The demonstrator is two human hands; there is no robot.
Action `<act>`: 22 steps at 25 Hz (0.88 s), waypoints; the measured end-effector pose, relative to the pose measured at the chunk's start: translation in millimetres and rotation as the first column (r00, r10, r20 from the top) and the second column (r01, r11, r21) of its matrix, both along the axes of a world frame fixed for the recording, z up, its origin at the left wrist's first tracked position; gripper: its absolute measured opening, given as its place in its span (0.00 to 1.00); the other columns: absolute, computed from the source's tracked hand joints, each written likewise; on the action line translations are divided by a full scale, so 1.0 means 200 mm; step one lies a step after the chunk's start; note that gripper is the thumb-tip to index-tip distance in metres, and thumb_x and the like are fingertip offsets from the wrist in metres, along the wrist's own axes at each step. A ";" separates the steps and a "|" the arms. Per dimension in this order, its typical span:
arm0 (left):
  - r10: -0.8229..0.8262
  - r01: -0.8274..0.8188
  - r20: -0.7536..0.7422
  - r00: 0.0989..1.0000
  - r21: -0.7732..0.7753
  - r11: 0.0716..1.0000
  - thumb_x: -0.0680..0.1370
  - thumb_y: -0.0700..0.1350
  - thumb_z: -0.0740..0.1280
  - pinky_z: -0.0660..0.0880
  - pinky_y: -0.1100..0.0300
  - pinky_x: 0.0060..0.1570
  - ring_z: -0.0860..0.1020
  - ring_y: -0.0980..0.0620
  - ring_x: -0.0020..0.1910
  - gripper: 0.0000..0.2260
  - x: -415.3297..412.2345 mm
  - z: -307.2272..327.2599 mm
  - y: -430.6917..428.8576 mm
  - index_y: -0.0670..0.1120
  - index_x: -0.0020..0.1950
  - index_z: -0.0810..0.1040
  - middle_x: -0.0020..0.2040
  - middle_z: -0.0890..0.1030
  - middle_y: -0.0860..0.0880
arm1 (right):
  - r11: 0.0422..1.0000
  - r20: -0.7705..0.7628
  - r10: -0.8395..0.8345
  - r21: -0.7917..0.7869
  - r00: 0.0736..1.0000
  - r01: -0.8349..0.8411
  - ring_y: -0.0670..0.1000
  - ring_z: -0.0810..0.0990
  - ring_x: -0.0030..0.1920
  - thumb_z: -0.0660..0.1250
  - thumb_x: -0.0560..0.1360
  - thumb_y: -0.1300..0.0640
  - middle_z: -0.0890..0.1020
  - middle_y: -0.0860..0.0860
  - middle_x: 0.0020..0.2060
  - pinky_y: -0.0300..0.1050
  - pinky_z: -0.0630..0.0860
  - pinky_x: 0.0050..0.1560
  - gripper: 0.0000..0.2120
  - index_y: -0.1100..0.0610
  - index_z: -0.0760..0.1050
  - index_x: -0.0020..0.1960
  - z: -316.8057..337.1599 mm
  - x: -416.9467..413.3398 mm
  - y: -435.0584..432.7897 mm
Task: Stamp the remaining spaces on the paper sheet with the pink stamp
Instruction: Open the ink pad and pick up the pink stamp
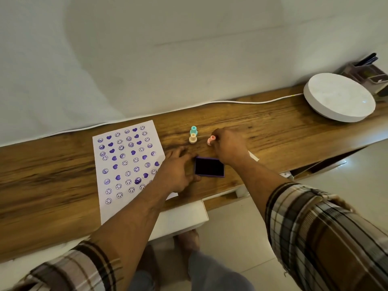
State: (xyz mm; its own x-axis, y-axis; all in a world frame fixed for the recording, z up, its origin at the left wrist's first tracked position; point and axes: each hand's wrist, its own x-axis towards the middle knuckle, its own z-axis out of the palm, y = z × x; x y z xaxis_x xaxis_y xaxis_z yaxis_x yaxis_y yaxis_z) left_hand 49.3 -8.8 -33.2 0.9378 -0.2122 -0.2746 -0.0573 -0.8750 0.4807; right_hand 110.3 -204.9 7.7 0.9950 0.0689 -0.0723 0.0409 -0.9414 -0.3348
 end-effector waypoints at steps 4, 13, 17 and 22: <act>0.219 -0.203 0.029 0.975 -0.271 0.941 0.73 0.56 0.77 0.70 0.53 0.69 0.68 0.47 0.75 0.37 0.02 0.12 -0.04 0.57 0.79 0.66 0.80 0.68 0.51 | 0.855 -0.125 -0.166 0.477 0.978 0.206 0.47 0.84 0.52 0.75 0.78 0.46 0.87 0.45 0.52 0.49 0.82 0.56 0.14 0.51 0.84 0.60 0.04 -0.09 0.04; 0.416 -0.361 -0.048 0.908 -0.594 0.719 0.75 0.42 0.77 0.74 0.67 0.46 0.81 0.66 0.47 0.17 0.02 0.37 -0.12 0.54 0.62 0.84 0.47 0.83 0.65 | 0.413 -0.430 -0.059 0.811 0.901 0.414 0.54 0.87 0.56 0.75 0.79 0.56 0.88 0.51 0.55 0.57 0.83 0.62 0.14 0.54 0.83 0.63 0.14 -0.23 0.02; 0.411 -0.339 0.002 0.912 -0.563 0.754 0.76 0.42 0.77 0.74 0.67 0.44 0.82 0.63 0.48 0.14 -0.01 0.40 -0.13 0.52 0.60 0.85 0.46 0.83 0.63 | 0.350 -0.434 -0.043 0.837 0.900 0.421 0.54 0.87 0.55 0.75 0.78 0.58 0.88 0.52 0.54 0.50 0.85 0.55 0.13 0.54 0.83 0.63 0.16 -0.26 0.00; 0.430 -0.411 -0.112 0.896 -0.575 0.707 0.78 0.45 0.74 0.81 0.60 0.47 0.84 0.59 0.48 0.14 -0.03 0.40 -0.13 0.50 0.63 0.83 0.48 0.85 0.58 | 0.380 -0.368 -0.056 0.852 0.928 0.361 0.52 0.88 0.53 0.75 0.78 0.57 0.88 0.51 0.55 0.55 0.85 0.60 0.11 0.50 0.84 0.59 0.15 -0.31 0.01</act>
State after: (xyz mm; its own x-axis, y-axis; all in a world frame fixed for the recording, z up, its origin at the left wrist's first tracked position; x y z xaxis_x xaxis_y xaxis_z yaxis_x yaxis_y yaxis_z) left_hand 42.3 -35.7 46.0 0.9737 0.0987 -0.2055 0.2276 -0.3739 0.8991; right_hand 48.9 -202.2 36.9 0.9417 0.0373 -0.3343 -0.3323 -0.0507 -0.9418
